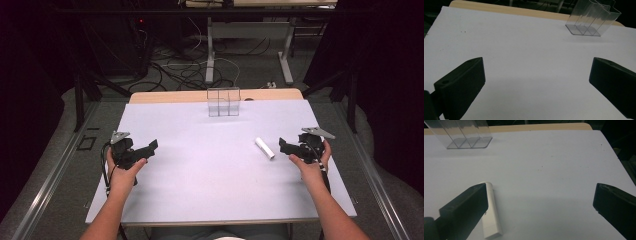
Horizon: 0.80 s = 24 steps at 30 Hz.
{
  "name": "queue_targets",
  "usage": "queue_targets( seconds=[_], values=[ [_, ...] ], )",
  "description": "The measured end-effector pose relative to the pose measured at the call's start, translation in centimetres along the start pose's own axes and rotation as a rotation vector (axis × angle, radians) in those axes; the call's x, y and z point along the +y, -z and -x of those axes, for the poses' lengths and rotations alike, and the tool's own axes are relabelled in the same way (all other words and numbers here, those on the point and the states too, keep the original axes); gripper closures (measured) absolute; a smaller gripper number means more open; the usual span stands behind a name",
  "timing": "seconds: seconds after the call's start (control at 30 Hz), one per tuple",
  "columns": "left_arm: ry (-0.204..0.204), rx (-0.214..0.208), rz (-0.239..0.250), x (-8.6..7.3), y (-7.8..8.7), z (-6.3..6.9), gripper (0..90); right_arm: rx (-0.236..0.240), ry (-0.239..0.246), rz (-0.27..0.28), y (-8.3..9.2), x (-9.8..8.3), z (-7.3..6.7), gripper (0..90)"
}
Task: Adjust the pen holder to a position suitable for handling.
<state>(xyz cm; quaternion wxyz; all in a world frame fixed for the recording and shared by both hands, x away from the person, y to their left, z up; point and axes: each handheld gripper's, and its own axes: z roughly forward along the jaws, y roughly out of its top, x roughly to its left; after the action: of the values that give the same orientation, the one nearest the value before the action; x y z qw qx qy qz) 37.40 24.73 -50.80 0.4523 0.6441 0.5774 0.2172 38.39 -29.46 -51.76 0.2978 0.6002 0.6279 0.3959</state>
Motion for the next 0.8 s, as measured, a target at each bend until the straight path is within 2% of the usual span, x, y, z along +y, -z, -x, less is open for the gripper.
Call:
queue_targets(
  seconds=[0.27,0.33,0.47,0.7,0.8],
  values=[
    [0.005,0.0,-0.002,0.0,0.0,0.0,0.3,-0.01,0.009,-0.014,-0.3,-0.3,0.2,0.0],
    [0.009,0.0,-0.005,0.0,0.0,0.0,0.3,0.006,0.009,-0.026,-0.5,-0.3,0.0,0.0],
    [0.014,0.002,0.003,0.0,0.1,0.0,0.3,0.02,0.047,-0.042,-0.8,-0.3,-0.7,0.0],
    [0.006,-0.002,0.004,0.0,0.3,0.1,0.3,0.055,0.07,-0.048,-0.8,0.7,-1.9,0.0],
    [0.01,-0.003,0.0,0.0,0.2,0.1,0.3,0.065,0.065,-0.051,-0.8,1.1,-2.2,0.0]
  ],
)
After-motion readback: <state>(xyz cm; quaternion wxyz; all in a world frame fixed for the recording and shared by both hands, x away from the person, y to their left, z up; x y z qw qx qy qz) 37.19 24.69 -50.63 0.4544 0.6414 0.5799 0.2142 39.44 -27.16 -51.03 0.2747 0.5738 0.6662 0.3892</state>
